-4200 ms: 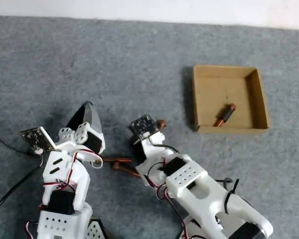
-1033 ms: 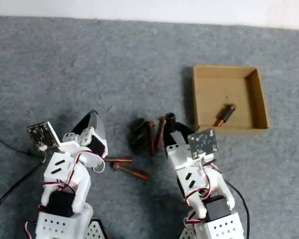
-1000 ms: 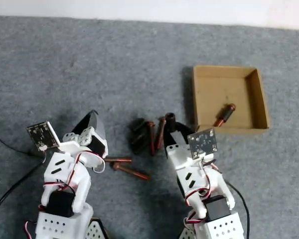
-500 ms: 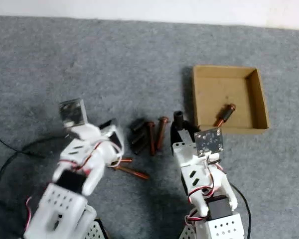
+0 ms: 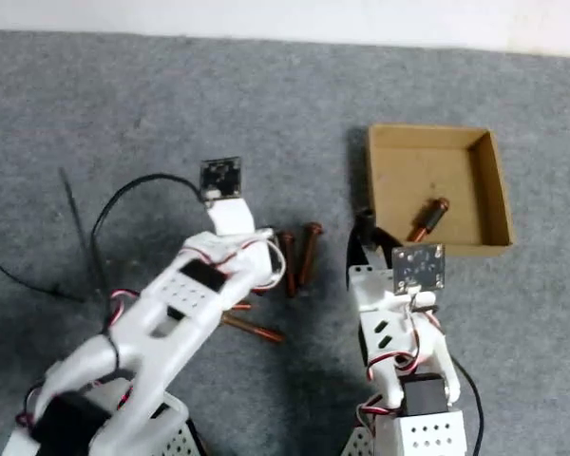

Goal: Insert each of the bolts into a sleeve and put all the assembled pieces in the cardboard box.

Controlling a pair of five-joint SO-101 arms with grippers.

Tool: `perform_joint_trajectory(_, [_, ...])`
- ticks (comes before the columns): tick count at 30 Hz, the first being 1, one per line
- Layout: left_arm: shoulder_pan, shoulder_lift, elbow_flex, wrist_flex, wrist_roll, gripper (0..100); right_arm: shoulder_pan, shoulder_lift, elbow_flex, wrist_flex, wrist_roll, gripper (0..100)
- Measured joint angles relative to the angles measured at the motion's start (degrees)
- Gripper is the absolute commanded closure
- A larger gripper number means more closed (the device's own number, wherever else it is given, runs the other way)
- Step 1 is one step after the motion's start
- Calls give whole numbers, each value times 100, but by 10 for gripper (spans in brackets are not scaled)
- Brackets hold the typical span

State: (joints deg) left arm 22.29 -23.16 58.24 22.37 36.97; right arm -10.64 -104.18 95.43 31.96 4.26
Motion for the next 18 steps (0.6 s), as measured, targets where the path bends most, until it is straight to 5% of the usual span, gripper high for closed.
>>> perform_joint_trajectory(5, [-26, 457, -132, 0, 0, 993, -26, 0, 0, 0, 0, 994])
perform_joint_trajectory(18, [-1530, 484, 149, 0, -26, 994, -26, 0, 18, 0, 0, 994])
